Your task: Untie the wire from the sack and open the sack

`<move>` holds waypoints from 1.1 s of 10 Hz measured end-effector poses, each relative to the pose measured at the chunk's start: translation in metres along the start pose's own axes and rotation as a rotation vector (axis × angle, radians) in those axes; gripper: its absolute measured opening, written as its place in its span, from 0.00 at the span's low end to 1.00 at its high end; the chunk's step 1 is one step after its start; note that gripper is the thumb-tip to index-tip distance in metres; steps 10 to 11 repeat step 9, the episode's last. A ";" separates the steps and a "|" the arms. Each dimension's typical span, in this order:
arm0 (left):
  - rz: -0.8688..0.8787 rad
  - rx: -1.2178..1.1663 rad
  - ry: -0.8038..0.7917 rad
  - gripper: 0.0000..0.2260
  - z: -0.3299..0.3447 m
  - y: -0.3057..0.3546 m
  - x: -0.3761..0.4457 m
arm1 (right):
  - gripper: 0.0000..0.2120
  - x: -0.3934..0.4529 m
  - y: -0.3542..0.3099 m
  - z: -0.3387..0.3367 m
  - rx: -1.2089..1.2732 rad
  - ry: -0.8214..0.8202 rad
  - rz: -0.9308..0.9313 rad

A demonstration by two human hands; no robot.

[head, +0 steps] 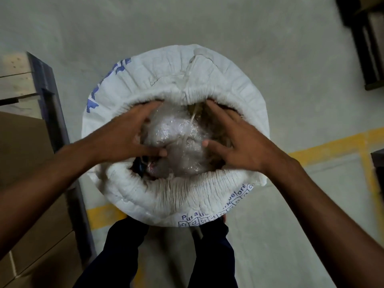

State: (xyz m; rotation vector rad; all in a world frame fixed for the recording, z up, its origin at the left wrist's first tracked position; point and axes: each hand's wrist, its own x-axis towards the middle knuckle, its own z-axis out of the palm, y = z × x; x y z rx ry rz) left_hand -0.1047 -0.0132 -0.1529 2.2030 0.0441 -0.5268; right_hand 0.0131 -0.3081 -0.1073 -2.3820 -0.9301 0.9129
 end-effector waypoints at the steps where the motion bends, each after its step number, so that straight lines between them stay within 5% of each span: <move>1: 0.030 0.122 0.155 0.56 -0.016 0.001 0.013 | 0.43 0.015 0.005 -0.009 0.041 0.092 -0.040; 3: 0.014 0.225 0.169 0.52 -0.040 0.011 0.022 | 0.44 0.037 0.010 -0.031 -0.099 0.155 -0.039; 5: 0.047 0.187 0.110 0.50 -0.019 0.001 0.015 | 0.43 0.033 0.012 -0.031 0.003 -0.066 -0.108; 11: 0.103 0.116 0.172 0.40 -0.031 0.037 -0.017 | 0.39 0.008 -0.019 -0.051 0.165 0.082 -0.063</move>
